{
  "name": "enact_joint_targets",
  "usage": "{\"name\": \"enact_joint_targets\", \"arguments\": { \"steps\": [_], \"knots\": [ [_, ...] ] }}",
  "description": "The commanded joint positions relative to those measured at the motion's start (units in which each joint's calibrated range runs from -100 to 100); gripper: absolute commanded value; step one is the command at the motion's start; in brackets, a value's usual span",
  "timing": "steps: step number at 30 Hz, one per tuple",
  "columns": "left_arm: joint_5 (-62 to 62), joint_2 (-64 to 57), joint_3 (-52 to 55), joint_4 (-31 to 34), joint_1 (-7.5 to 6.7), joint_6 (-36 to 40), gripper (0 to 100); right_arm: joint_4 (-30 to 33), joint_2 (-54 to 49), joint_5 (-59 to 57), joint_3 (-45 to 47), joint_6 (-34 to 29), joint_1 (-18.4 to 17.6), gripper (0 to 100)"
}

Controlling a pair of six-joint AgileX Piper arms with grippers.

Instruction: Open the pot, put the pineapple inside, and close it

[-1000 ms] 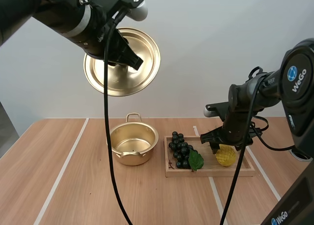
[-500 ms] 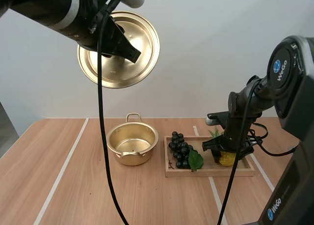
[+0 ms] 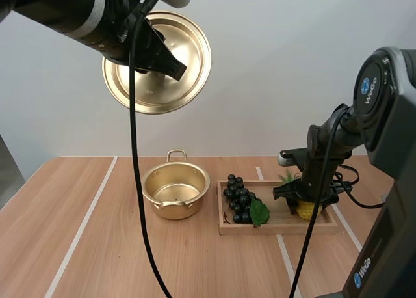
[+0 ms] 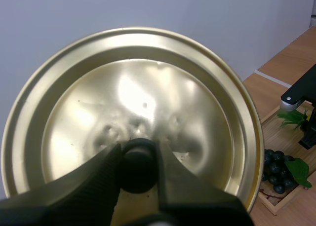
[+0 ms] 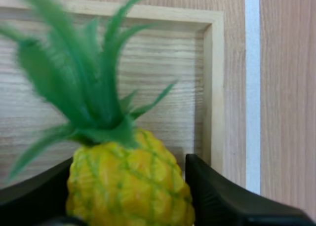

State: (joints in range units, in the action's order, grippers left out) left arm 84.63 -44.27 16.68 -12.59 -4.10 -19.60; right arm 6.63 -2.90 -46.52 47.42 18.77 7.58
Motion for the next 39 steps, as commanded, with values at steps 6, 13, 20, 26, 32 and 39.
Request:
{"name": "enact_joint_targets", "arguments": {
  "steps": [6, 13, 20, 26, 32, 39],
  "knots": [
    [-1.87, -0.43, -0.46, -0.55, -0.19, 0.06, 0, 0.53, 0.08, 0.35, 0.25, -0.12, 0.30, 0],
    [-2.21, -0.43, -1.37, -0.54, -0.19, 0.06, 0, 0.53, -3.38, -1.94, -3.98, -0.12, 0.22, 0],
    [-7.40, -0.46, -8.93, -0.54, -0.19, 0.06, 0, 0.53, -10.92, -8.33, -13.74, -0.12, 0.17, 0],
    [-14.01, -0.02, -18.18, -0.54, -0.19, -0.03, 0, -0.20, -14.96, -13.28, -22.92, 0.78, -0.48, 0],
    [-17.81, 2.45, -29.11, -0.42, 1.58, -2.27, 0, -3.59, -15.30, -19.40, -29.26, 2.67, -4.54, 0],
    [-15.77, 3.66, -36.34, -0.45, 2.24, -2.27, 0, -3.82, -15.30, -20.90, -31.33, 2.67, -13.72, 0]
  ]
}}
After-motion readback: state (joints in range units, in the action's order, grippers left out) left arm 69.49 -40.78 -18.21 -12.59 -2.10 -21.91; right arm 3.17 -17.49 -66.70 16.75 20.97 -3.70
